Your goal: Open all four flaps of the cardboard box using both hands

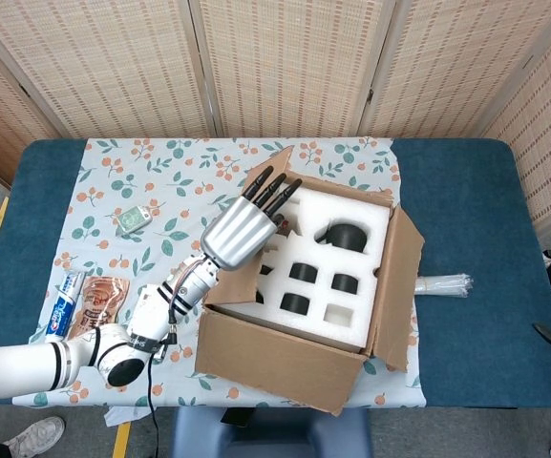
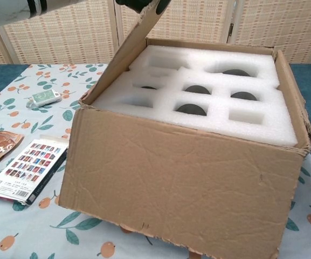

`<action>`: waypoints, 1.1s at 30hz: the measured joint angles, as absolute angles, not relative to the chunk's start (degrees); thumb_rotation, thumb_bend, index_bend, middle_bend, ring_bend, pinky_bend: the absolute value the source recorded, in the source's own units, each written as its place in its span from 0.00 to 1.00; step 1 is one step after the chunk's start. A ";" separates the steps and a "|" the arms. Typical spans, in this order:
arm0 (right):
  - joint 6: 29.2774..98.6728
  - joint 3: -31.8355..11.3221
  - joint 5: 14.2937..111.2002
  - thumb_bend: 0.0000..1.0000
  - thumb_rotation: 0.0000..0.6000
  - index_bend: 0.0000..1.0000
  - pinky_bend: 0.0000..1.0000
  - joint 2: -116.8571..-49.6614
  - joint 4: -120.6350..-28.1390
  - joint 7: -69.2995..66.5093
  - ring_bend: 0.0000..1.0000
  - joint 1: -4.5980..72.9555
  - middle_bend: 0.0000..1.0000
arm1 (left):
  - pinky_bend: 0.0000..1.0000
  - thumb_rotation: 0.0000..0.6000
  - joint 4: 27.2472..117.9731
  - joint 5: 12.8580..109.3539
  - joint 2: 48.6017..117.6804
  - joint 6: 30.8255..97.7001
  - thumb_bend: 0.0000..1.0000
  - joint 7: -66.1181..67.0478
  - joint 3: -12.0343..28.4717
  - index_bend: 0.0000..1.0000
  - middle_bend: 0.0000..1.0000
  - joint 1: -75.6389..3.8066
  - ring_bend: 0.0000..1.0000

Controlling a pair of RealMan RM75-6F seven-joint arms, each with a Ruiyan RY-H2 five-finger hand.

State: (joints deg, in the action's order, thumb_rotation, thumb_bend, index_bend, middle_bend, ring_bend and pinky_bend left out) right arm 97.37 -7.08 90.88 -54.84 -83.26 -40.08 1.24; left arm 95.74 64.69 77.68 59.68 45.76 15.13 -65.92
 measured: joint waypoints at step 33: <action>94.57 -6.63 90.13 0.11 0.71 0.48 0.00 -54.77 -84.14 -38.71 0.00 2.45 0.00 | 0.00 1.00 89.42 57.06 74.18 61.34 1.00 45.35 16.03 0.19 0.04 -62.93 0.00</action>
State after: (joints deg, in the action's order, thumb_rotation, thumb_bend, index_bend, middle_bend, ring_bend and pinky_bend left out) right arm 94.57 -6.63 90.13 -54.77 -84.14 -38.71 2.45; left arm 89.42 57.06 74.18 61.34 45.35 16.03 -62.93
